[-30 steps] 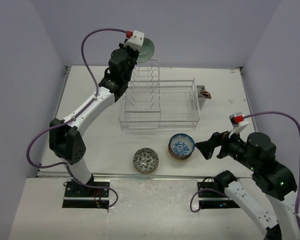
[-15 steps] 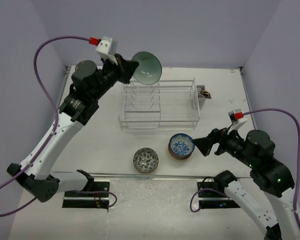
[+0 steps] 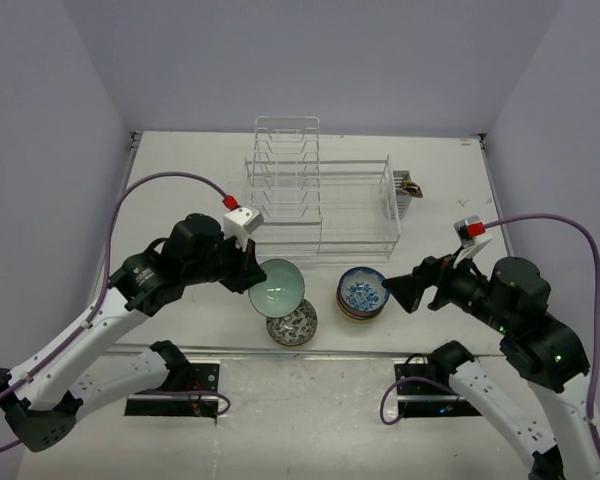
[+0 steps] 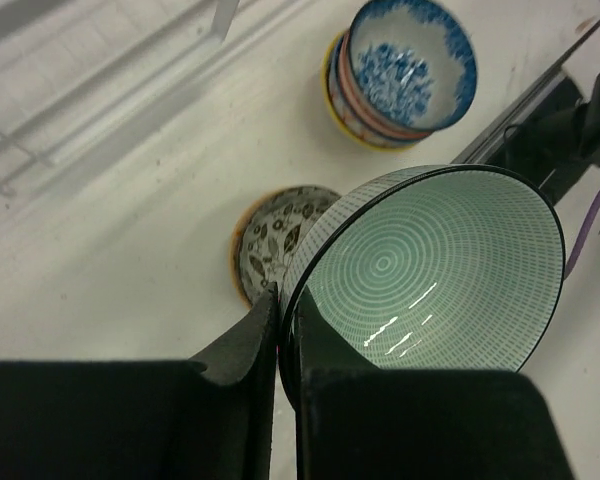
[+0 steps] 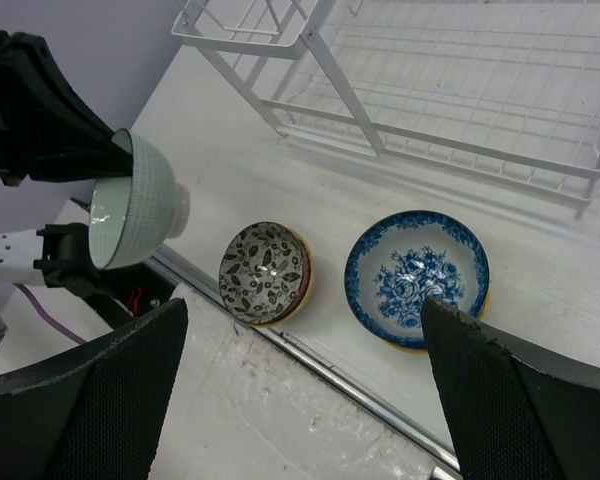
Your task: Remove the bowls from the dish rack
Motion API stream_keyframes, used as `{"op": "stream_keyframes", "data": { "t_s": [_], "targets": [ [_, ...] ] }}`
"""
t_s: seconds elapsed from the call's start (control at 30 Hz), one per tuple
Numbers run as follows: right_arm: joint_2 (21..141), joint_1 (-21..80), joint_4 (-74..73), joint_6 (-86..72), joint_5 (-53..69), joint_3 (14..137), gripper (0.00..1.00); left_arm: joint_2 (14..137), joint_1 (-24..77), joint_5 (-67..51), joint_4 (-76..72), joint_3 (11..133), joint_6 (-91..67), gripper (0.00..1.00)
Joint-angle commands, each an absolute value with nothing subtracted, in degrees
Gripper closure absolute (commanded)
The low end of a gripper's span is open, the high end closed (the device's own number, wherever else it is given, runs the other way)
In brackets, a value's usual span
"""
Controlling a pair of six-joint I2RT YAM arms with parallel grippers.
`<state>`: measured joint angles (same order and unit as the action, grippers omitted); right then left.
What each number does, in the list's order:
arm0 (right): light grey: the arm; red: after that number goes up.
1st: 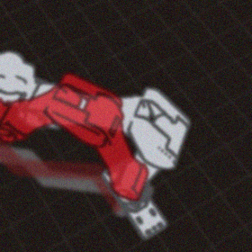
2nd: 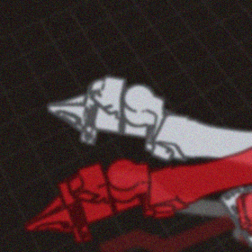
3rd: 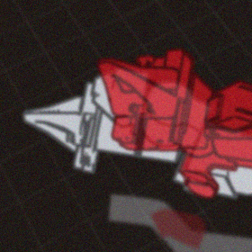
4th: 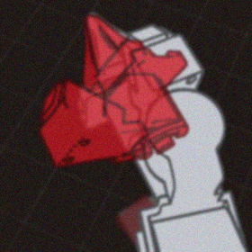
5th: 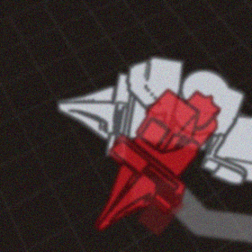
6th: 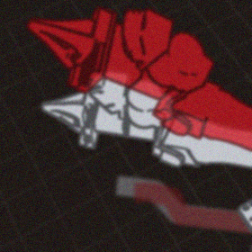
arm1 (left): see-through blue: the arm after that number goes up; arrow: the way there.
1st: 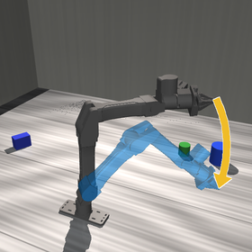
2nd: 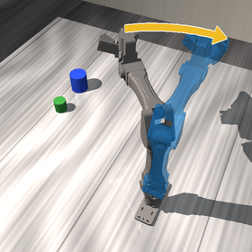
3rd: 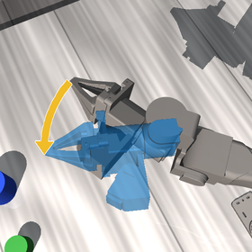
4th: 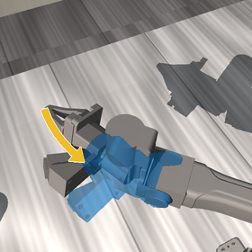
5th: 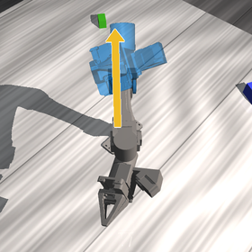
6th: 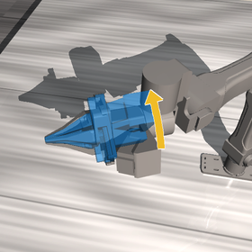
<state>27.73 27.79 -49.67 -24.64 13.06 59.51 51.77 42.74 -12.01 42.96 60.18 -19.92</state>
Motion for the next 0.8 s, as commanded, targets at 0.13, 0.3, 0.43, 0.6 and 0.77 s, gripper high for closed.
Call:
{"op": "stream_keyframes", "data": {
  "t_s": [0.13,0.3,0.43,0.6,0.77],
  "targets": [
    [27.6,27.77,-47.55,-24.96,15.82,58.18,0.01,54.05,42.54,-13.79,45.27,53.53,-20.04,1.0],
    [27.42,27.86,-48.69,-24.26,15.29,57.75,0.01,57.91,42.98,-13.18,42.01,51.42,-19.6,1.0],
    [28.3,27.77,-49.22,-23.82,15.82,57.48,0.01,61.34,43.85,-12.14,39.47,51.59,-19.6,1.0],
    [28.48,27.86,-48.69,-23.82,16.61,57.3,0.01,64.16,45.43,-9.49,36.57,51.68,-20.21,1.0],
    [28.13,27.77,-48.96,-23.73,16.26,57.22,0.01,66.88,47.72,-7.91,33.93,50.45,-21.0,1.0]
  ]
}}
